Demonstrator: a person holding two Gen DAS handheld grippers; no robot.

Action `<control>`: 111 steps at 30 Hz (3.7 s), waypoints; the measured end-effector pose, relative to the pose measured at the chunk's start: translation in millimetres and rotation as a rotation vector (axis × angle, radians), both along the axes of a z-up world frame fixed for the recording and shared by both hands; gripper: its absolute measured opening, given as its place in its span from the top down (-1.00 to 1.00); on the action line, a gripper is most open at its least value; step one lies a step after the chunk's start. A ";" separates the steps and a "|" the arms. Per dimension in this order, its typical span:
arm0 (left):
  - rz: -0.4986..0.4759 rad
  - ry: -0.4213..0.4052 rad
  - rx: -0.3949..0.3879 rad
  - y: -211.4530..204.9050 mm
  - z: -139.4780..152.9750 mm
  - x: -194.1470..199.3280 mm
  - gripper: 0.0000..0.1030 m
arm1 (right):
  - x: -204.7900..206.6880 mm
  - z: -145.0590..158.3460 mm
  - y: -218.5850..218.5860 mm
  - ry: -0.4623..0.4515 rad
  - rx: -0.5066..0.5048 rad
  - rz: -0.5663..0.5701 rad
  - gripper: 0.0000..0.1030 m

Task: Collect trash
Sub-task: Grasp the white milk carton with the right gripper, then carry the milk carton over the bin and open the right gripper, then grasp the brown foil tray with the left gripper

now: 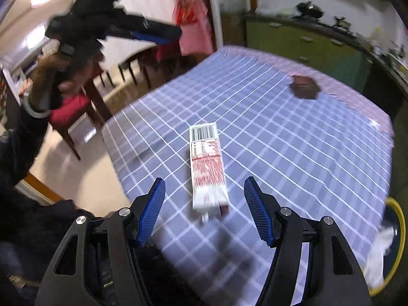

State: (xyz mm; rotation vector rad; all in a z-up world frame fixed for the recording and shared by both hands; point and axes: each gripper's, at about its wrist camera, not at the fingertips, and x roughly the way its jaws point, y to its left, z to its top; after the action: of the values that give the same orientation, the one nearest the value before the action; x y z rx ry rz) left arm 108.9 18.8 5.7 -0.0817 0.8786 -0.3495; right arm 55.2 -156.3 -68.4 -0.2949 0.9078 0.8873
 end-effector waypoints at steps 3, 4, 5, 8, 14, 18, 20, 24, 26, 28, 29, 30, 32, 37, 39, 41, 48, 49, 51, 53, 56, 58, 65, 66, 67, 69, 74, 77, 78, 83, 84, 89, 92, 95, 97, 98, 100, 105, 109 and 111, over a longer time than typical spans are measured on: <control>0.023 0.016 -0.018 15.0 -10.6 -0.2 -0.66 | 18.3 -20.7 27.3 0.031 -0.070 0.002 -0.15; 0.025 0.019 -0.022 20.0 -12.9 -0.1 -0.66 | 22.5 -26.8 28.1 0.046 -0.080 -0.004 -0.09; 0.028 0.023 -0.023 22.7 -16.1 0.1 -0.66 | 27.7 -33.2 34.4 0.064 -0.093 -0.004 -0.08; 0.025 0.032 -0.017 25.8 -25.0 0.2 -0.66 | 36.0 -40.5 36.1 0.068 -0.121 -0.008 -0.07; 0.001 0.048 -0.033 23.3 -34.7 5.9 -0.66 | 40.1 -43.2 36.5 0.068 -0.143 -0.014 0.31; -0.025 0.046 -0.040 12.0 -36.4 10.7 -0.66 | 37.0 -37.5 28.9 0.060 -0.123 -0.035 0.31; -0.039 0.045 -0.041 5.8 -36.7 13.7 -0.66 | 35.3 -28.5 18.2 0.047 -0.094 -0.060 0.31; -0.064 0.041 -0.046 -7.9 -33.9 21.2 -0.66 | 32.4 1.9 -26.6 0.004 -0.015 -0.170 0.31; -0.087 0.034 -0.050 -18.8 -32.2 26.7 -0.66 | 32.0 18.9 -62.2 -0.028 0.021 -0.266 0.31; -0.114 0.022 -0.063 -30.3 -29.8 33.2 -0.67 | 33.9 33.0 -101.7 -0.053 0.040 -0.371 0.31; -0.125 0.016 -0.070 -35.1 -28.7 36.1 -0.69 | 35.4 38.3 -120.7 -0.065 0.048 -0.427 0.31; -0.136 0.007 -0.078 -41.0 -27.4 40.0 -0.69 | 37.5 43.3 -143.4 -0.078 0.052 -0.496 0.31; -0.160 -0.018 -0.096 -53.6 -24.1 49.2 -0.70 | 43.2 48.7 -185.8 -0.098 0.047 -0.622 0.31; -0.194 -0.085 -0.119 -81.4 -18.3 76.3 -0.72 | 69.1 34.6 -278.4 -0.082 -0.011 -0.900 0.31; -0.191 -0.100 -0.137 -86.7 -17.7 88.5 -0.72 | 82.0 21.0 -303.6 -0.044 -0.022 -0.964 0.31; -0.185 -0.114 -0.141 -91.1 -19.2 99.7 -0.73 | 95.5 5.7 -320.0 -0.009 -0.046 -1.006 0.31; -0.152 -0.094 -0.110 -92.3 -40.2 125.3 -0.74 | 135.7 -44.9 -363.9 0.089 -0.116 -1.160 0.31; -0.151 -0.085 -0.112 -90.4 -43.5 127.8 -0.74 | 141.2 -51.1 -368.6 0.105 -0.123 -1.175 0.30; -0.151 -0.073 -0.112 -88.5 -47.4 130.5 -0.74 | 147.1 -61.3 -373.7 0.130 -0.126 -1.188 0.28; -0.151 -0.067 -0.102 -88.3 -50.2 132.0 -0.74 | 150.1 -62.5 -377.1 0.116 -0.153 -1.221 0.00; -0.160 -0.069 -0.081 -88.7 -49.2 133.6 -0.74 | 142.9 -47.4 -375.5 0.053 -0.145 -1.232 -0.08; -0.167 -0.071 -0.059 -90.3 -47.9 136.4 -0.78 | 131.2 -34.3 -365.6 0.030 -0.106 -1.212 -0.11; -0.231 -0.102 0.022 -101.8 -55.5 159.2 -0.84 | 64.1 7.3 -301.9 -0.087 0.009 -1.077 -0.24; -0.244 -0.105 0.029 -103.8 -57.4 161.5 -0.84 | 54.5 10.9 -292.0 -0.101 0.016 -1.059 -0.24; -0.266 -0.106 0.042 -106.9 -62.2 168.2 -0.84 | 47.2 14.2 -282.7 -0.112 0.029 -1.042 -0.24; -0.285 -0.096 0.060 -113.1 -69.9 179.7 -0.83 | 33.1 20.1 -271.7 -0.124 0.062 -1.018 -0.30; -0.331 -0.068 0.087 -126.4 -85.4 207.6 -0.63 | 17.7 22.3 -247.3 -0.126 0.103 -0.982 -0.31; -0.342 -0.043 0.100 -131.9 -92.3 224.0 -0.44 | 15.8 18.5 -242.8 -0.112 0.120 -0.977 -0.31; -0.343 -0.034 0.108 -133.4 -94.7 228.1 -0.40 | 14.2 17.9 -241.4 -0.107 0.128 -0.975 -0.30; -0.348 0.014 0.141 -139.1 -107.9 243.5 -0.07 | 8.9 15.9 -241.3 -0.093 0.157 -0.976 -0.30; -0.349 0.019 0.149 -140.6 -110.2 245.0 -0.06 | 8.4 15.8 -242.9 -0.092 0.161 -0.979 -0.30; -0.349 0.047 0.180 -145.7 -120.3 253.0 0.06 | 2.9 17.9 -245.2 -0.090 0.178 -0.983 -0.30; -0.342 0.058 0.198 -145.3 -126.3 257.7 0.10 | -0.5 20.6 -246.2 -0.093 0.190 -0.985 -0.30; -0.334 0.076 0.195 -143.6 -131.5 262.5 0.33 | -3.7 22.8 -247.4 -0.096 0.197 -0.989 -0.31; -0.324 0.085 0.196 -141.8 -134.4 264.8 0.46 | -4.5 22.8 -248.3 -0.094 0.201 -0.991 -0.31; -0.323 0.087 0.196 -141.1 -135.4 265.5 0.54 | -5.1 22.7 -248.6 -0.092 0.206 -0.990 -0.31; -0.315 0.081 0.195 -138.9 -136.0 266.9 0.64 | -5.7 22.5 -248.8 -0.090 0.209 -0.989 -0.30; -0.298 0.070 0.182 -133.5 -135.0 267.6 0.86 | -7.3 23.8 -248.1 -0.090 0.215 -0.986 -0.31; -0.302 0.044 0.173 -133.3 -125.6 259.3 0.91 | -10.0 26.3 -248.7 -0.095 0.222 -0.985 -0.31; -0.308 0.031 0.168 -135.4 -117.9 253.1 0.91 | -11.8 27.6 -249.7 -0.100 0.228 -0.986 -0.30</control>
State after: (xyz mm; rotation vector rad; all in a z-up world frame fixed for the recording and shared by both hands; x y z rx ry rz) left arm 362.0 -116.6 -112.2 0.2060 0.9496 -0.5607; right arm 43.3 -406.0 -40.8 0.3011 0.7196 0.0513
